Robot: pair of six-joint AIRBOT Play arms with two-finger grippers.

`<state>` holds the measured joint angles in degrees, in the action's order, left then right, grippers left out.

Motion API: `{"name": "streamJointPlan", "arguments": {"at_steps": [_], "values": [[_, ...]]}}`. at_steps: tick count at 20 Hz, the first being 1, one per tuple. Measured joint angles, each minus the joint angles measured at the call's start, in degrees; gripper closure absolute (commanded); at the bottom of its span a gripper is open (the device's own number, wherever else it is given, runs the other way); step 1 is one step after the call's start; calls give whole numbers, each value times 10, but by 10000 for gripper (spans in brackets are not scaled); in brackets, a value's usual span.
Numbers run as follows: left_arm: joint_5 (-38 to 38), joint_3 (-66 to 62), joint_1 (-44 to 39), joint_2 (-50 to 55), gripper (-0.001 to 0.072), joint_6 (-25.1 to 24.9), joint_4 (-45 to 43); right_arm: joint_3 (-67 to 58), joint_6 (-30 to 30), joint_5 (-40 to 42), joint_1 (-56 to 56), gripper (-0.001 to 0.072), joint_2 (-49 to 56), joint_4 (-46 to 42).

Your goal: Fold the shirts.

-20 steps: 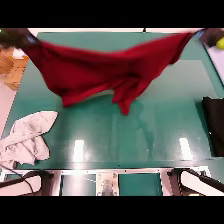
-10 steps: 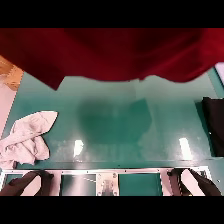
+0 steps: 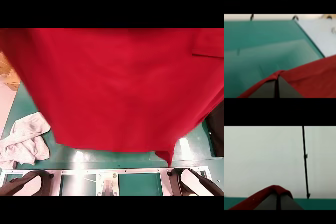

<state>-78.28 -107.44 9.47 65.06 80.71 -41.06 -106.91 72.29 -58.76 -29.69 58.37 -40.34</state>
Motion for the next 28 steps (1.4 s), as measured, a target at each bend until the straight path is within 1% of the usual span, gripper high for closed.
{"name": "streamJointPlan", "arguments": {"at_steps": [3, 5, 8, 9, 10, 11, 12, 13, 14, 15, 16, 17, 19, 22, 23, 25, 27, 28], "values": [[20, 81, -32, 98, 688, -42, 4, 95, -5, 2, 38, 696, 66, 0], [60, 113, -56, 181, 688, -67, 5, 166, -13, 31, 66, 696, 122, 0], [132, 125, -76, 299, 687, -89, 26, 229, -19, 69, 90, 695, 226, 3], [153, 123, -80, 334, 603, -97, 37, 239, -19, 78, 93, 691, 258, 9], [178, 121, -83, 362, 231, -104, 50, 246, -20, 85, 95, 558, 290, 16], [199, 119, -84, 383, 23, -108, 58, 251, -21, 91, 96, 356, 315, 20], [216, 118, -84, 399, 24, -110, 58, 254, -22, 97, 96, 277, 337, 24], [231, 113, -82, 410, 23, -111, 65, 256, -22, 99, 92, 279, 351, 27], [235, 105, -75, 417, 24, -111, 70, 257, -22, 100, 84, 310, 362, 28], [231, 94, -63, 424, 34, -107, 70, 255, -22, 96, 73, 390, 368, 29], [211, 78, -44, 429, 52, -97, 67, 251, -22, 79, 57, 467, 372, 31], [184, 63, -24, 430, 52, -87, 68, 249, -23, 56, 38, 462, 373, 31], [99, 42, 22, 432, 53, -59, 64, 247, -24, -2, -5, 463, 372, 29], [-38, 46, 67, 427, 54, -12, 25, 284, -34, -89, -69, 463, 349, 24], [-73, 66, 73, 419, 54, 1, 0, 308, -40, -106, -87, 463, 336, 24], [-105, 136, 84, 382, 54, 7, -31, 371, -52, -126, -125, 461, 297, 17], [-104, 240, 87, 332, 53, 1, -62, 437, -60, -130, -161, 457, 256, 1], [-97, 297, 89, 302, 54, -6, -70, 468, -62, -124, -178, 442, 238, -6]]}}
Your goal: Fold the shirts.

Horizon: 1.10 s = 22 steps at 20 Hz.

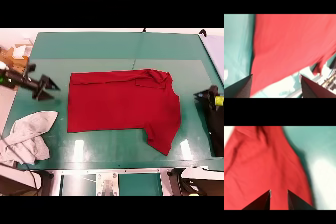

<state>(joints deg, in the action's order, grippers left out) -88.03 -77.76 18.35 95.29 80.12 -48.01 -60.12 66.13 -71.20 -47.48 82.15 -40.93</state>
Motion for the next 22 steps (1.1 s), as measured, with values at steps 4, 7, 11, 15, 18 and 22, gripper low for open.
{"name": "streamJointPlan", "arguments": {"at_steps": [4, 7, 11, 15, 18, 22], "values": [[74, 229, 3, -106, 54, -24, -24, 92, -12, 30, -45, 442, -49, -14], [124, 330, 2, -137, 152, -31, -28, 119, -18, 43, -50, 443, -61, -17], [194, 390, -37, -153, 217, -48, 30, 131, -22, 50, -45, 442, -66, -19], [262, 407, -90, -151, 677, -75, 72, 134, -22, 50, -42, 388, -67, -28], [271, 403, -101, -152, 687, -90, 79, 140, -7, 49, -41, 380, -67, -65], [268, 389, -99, -152, 687, -97, 81, 171, 9, 49, -41, 380, -60, -98]]}}
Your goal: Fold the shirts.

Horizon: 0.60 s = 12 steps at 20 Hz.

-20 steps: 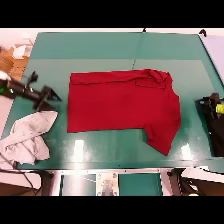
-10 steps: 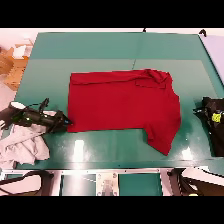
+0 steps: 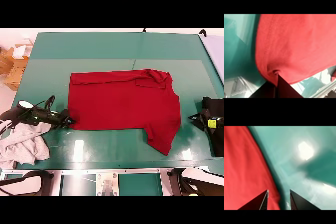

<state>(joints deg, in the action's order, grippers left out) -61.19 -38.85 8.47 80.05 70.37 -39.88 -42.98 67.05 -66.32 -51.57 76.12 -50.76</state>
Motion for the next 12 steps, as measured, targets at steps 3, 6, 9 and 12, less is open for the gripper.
{"name": "streamJointPlan", "arguments": {"at_steps": [3, 6, 9, 12], "values": [[2, -5, 0, 0, 687, -2, 0, 17, 3, 4, 0, 381, 19, 0], [15, -6, 0, 0, 687, -3, -1, 22, -17, 5, 3, 383, 47, 43], [26, -7, 0, 0, 687, -4, -1, 25, -41, 9, 20, 399, 83, 83], [25, -7, 0, 0, 687, -4, -2, 25, -60, 5, 33, 441, 104, 98]]}}
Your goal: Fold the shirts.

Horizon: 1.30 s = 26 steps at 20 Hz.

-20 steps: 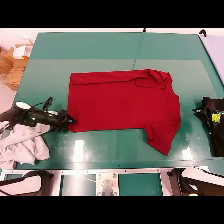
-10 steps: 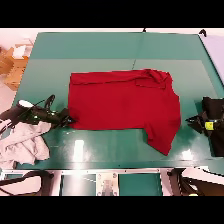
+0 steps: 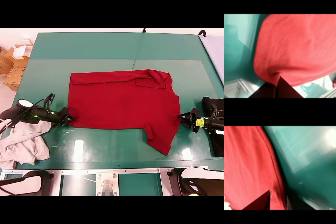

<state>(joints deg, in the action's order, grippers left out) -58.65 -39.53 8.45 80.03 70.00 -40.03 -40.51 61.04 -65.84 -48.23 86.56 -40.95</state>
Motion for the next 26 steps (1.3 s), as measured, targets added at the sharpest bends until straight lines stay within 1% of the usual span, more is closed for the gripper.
{"name": "streamJointPlan", "arguments": {"at_steps": [5, 6, 8, 9, 10, 14, 15, 16, 19, 21, 23, 26], "values": [[-8, 0, 0, 0, 687, 0, 0, -2, -12, -36, 7, 443, 11, -17], [-10, 0, 0, 0, 687, 0, 0, -2, -13, -43, 7, 463, 12, -25], [-16, 0, 0, 0, 687, 0, 0, -2, -14, -49, 6, 541, 13, -37], [-19, 0, 0, 0, 687, 0, 0, -2, -14, -52, 4, 636, 13, -43], [-22, 0, 0, 0, 687, 0, 0, -2, -15, -53, 3, 695, 13, -50], [-36, -10, 0, -1, 690, -4, 1, -21, -20, -64, 3, 695, -5, -42], [-47, -24, 0, -5, 690, -6, 5, -35, -22, -65, 2, 696, -17, -24], [-62, -42, 0, -13, 690, -8, 14, -56, -25, -85, 4, 696, -36, 13], [-110, -139, 0, -64, 689, -2, 44, -141, -28, -116, 9, 695, -107, 114], [-128, -233, 0, -111, 689, 10, 57, -216, -30, -130, 11, 696, -168, 199], [-132, -342, 1, -157, 689, 21, 65, -297, -31, -126, 11, 695, -226, 270], [-130, -515, 1, -208, 688, 29, 74, -432, -32, -96, 12, 696, -303, 329]]}}
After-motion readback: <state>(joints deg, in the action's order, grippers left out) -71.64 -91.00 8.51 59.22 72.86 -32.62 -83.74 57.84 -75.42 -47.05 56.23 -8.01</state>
